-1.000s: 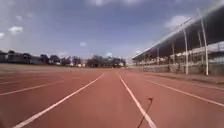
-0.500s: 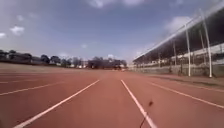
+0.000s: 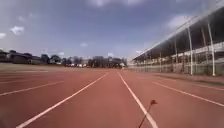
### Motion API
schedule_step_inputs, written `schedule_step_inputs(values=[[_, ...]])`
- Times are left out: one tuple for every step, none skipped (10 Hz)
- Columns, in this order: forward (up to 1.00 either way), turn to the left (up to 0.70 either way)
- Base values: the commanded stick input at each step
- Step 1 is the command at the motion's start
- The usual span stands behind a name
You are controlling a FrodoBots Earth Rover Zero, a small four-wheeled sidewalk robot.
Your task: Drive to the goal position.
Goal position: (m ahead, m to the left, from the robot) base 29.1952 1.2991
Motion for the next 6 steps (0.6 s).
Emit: schedule_step_inputs(values=[[0.70,0.00],[0.70,0.00],[0.70,0.00],[0.70,0.00],[0.70,0.00],[0.70,0.00]])
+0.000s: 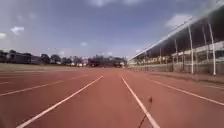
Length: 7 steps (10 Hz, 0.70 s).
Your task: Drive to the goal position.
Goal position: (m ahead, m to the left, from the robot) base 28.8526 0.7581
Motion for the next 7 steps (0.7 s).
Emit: schedule_step_inputs(values=[[0.70,0.00],[0.70,0.00],[0.70,0.00],[0.70,0.00],[0.70,0.00],[0.70,0.00],[0.70,0.00]])
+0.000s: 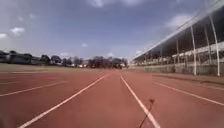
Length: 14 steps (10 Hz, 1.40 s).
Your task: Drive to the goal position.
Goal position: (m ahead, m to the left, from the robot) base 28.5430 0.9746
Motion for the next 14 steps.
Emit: schedule_step_inputs(values=[[0.70,0.00],[0.70,0.00],[0.70,0.00],[0.70,0.00],[0.70,-0.35],[0.70,-0.35],[0.70,-0.35],[0.70,-0.35],[0.70,-0.35],[0.70,-0.35],[0.70,-0.35],[0.70,-0.35],[0.70,-0.32],[0.70,-0.10]])
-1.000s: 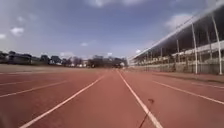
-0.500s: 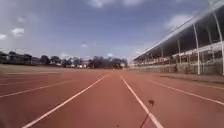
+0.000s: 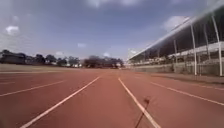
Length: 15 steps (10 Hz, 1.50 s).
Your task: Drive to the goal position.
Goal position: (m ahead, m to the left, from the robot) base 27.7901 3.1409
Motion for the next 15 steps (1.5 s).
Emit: schedule_step_inputs(values=[[0.70,0.00],[0.70,0.00],[0.70,0.00],[0.70,0.00],[0.70,0.00],[0.70,0.00],[0.70,0.00],[0.70,0.00],[0.70,0.00],[0.70,0.00],[0.70,0.00],[0.70,0.00],[0.70,0.00],[0.70,0.00],[0.70,0.00]])
